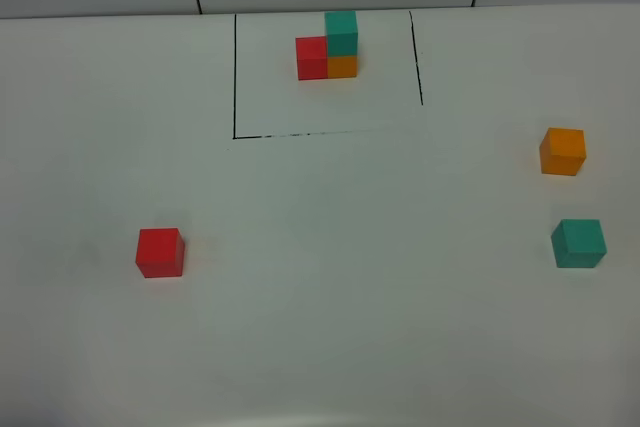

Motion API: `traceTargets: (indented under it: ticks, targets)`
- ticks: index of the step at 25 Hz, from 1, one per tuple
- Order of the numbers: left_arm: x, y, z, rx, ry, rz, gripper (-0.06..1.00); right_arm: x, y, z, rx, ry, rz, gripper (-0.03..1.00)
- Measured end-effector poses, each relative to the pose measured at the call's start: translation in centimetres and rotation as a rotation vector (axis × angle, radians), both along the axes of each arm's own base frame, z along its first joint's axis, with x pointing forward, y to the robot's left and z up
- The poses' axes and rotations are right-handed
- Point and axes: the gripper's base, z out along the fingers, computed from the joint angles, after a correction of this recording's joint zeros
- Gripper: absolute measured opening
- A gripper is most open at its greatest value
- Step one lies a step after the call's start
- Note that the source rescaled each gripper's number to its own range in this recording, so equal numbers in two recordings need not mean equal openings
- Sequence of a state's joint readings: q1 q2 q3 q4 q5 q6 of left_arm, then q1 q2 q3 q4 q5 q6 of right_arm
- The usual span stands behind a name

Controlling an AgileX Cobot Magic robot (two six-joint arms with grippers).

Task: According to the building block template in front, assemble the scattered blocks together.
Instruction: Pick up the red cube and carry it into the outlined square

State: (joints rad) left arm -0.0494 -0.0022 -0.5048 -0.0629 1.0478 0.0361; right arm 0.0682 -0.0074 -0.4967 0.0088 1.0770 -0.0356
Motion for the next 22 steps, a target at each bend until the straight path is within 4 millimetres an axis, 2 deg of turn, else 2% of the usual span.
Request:
traceTargets:
  ticks: [22]
  targets:
    - [0.00, 0.00, 0.00, 0.000, 0.000, 0.000, 0.21, 0.00, 0.00, 0.00, -0.001, 0.000, 0.000, 0.75]
